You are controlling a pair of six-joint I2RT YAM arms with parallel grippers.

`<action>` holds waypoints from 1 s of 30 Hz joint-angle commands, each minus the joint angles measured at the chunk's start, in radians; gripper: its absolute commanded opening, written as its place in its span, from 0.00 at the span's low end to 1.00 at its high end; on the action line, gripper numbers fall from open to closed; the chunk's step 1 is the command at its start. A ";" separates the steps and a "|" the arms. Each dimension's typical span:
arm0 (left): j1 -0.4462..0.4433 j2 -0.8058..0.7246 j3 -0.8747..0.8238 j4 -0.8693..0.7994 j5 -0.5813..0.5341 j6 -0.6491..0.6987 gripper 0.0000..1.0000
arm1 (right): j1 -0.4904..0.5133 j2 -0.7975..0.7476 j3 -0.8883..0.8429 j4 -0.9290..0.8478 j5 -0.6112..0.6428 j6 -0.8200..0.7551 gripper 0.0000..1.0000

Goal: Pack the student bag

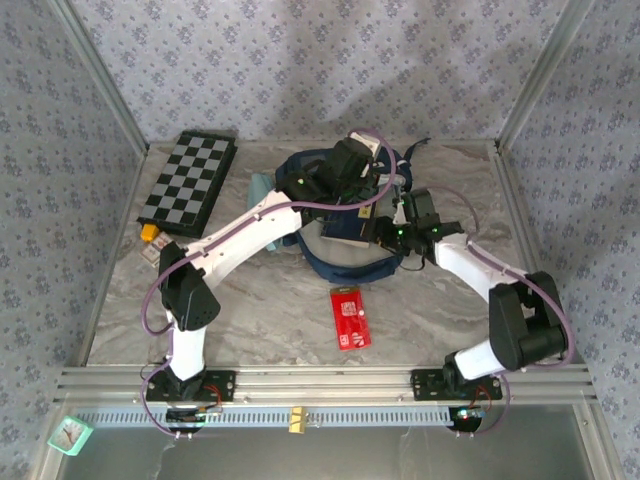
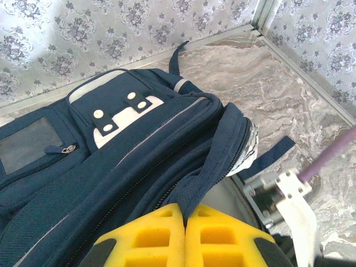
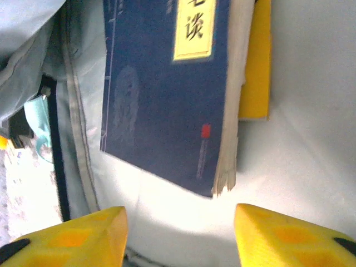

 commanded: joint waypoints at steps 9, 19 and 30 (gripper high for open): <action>-0.008 -0.018 0.069 0.082 0.012 -0.029 0.00 | 0.065 0.167 -0.006 0.171 0.116 0.051 0.10; -0.008 -0.022 0.055 0.065 0.024 -0.042 0.00 | -0.008 0.197 0.025 0.349 0.101 -0.008 0.09; -0.005 -0.095 -0.122 0.104 0.152 -0.133 0.22 | 0.004 -0.310 -0.241 0.034 0.114 -0.009 0.26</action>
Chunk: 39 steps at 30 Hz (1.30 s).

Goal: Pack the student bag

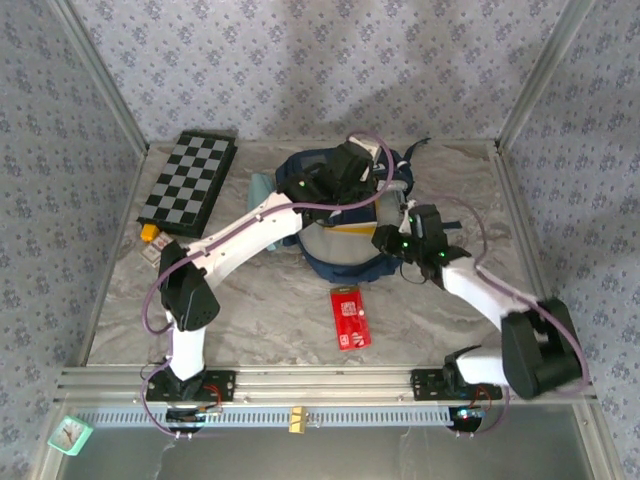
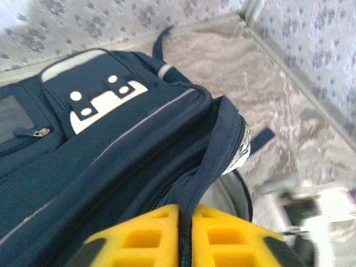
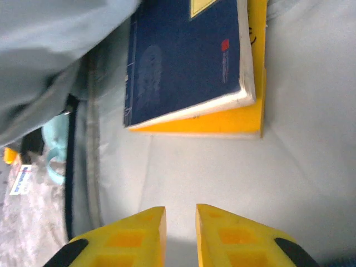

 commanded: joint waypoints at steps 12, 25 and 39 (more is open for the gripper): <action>0.098 -0.347 -0.529 0.215 0.109 -0.213 0.48 | 0.127 -0.296 -0.127 -0.304 -0.033 0.161 0.48; 0.163 -0.419 -0.747 0.246 0.040 -0.312 0.49 | 0.282 0.147 0.008 -0.025 0.034 0.256 0.50; 0.185 -0.467 -0.846 0.268 0.021 -0.397 0.55 | -0.032 0.227 -0.005 -0.053 0.110 0.121 0.49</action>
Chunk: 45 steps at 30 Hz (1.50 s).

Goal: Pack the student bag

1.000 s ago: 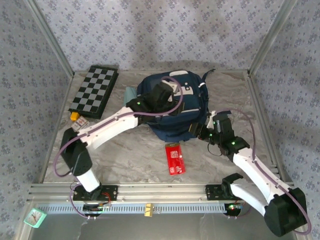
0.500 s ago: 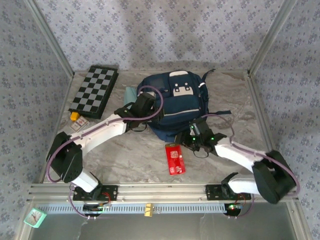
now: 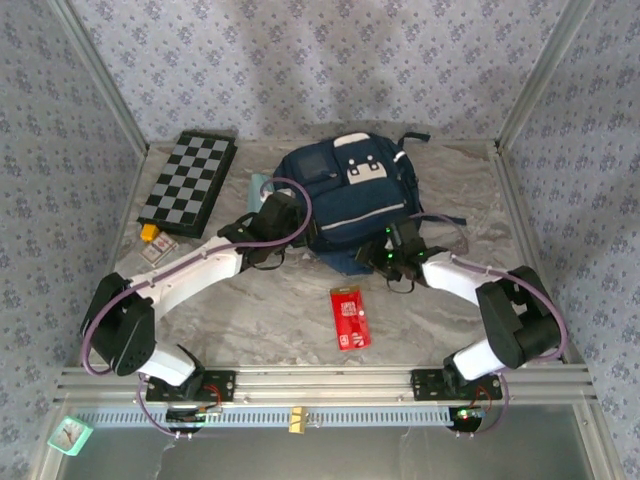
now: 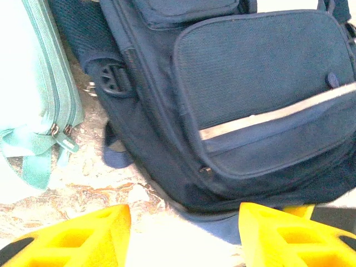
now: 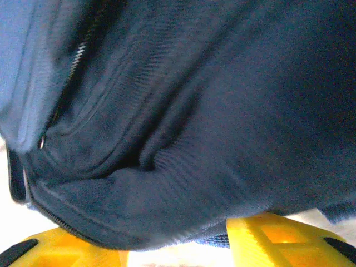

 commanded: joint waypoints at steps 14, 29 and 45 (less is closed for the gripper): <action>0.064 0.226 0.100 0.127 0.002 -0.269 0.62 | -0.419 -0.197 -0.082 -0.139 -0.118 -0.217 0.51; 0.158 0.518 0.262 0.266 0.037 -0.501 0.60 | -0.402 -0.408 -0.144 -0.181 -0.232 -0.132 0.56; 0.165 0.630 0.340 0.315 0.043 -0.569 0.15 | -0.402 -0.407 -0.131 -0.203 -0.251 -0.162 0.57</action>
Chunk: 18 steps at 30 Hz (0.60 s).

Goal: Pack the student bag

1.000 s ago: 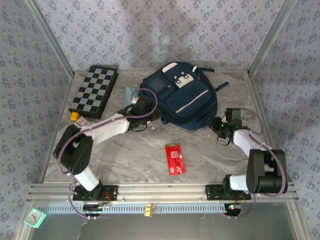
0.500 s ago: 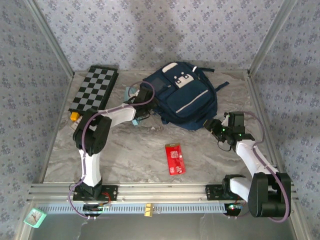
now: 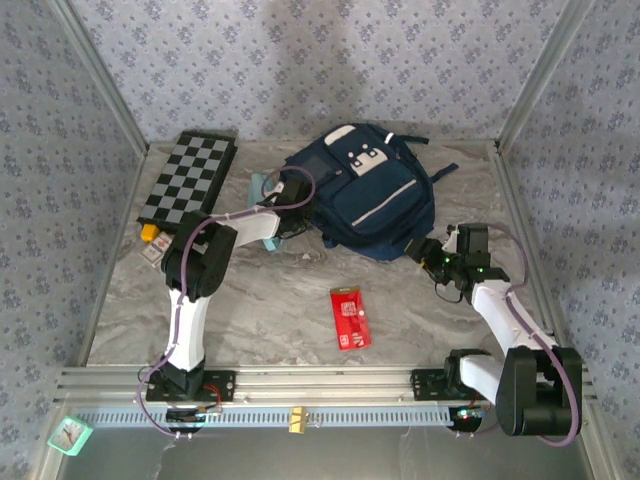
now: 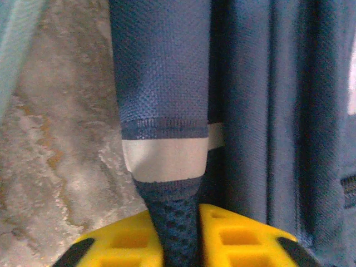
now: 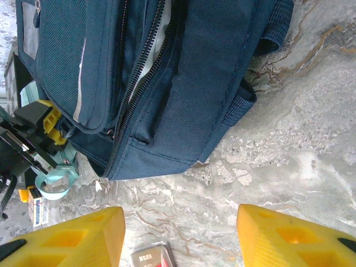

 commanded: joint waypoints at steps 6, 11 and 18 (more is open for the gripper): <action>-0.020 -0.036 0.024 0.068 0.047 -0.039 0.03 | 0.028 -0.003 0.054 -0.107 -0.021 -0.041 0.58; -0.081 -0.080 0.007 0.077 0.059 -0.098 0.00 | 0.087 0.000 0.075 -0.142 -0.002 -0.031 0.58; -0.166 -0.131 -0.022 0.067 0.035 -0.216 0.00 | 0.278 -0.020 0.161 -0.256 0.195 -0.071 0.59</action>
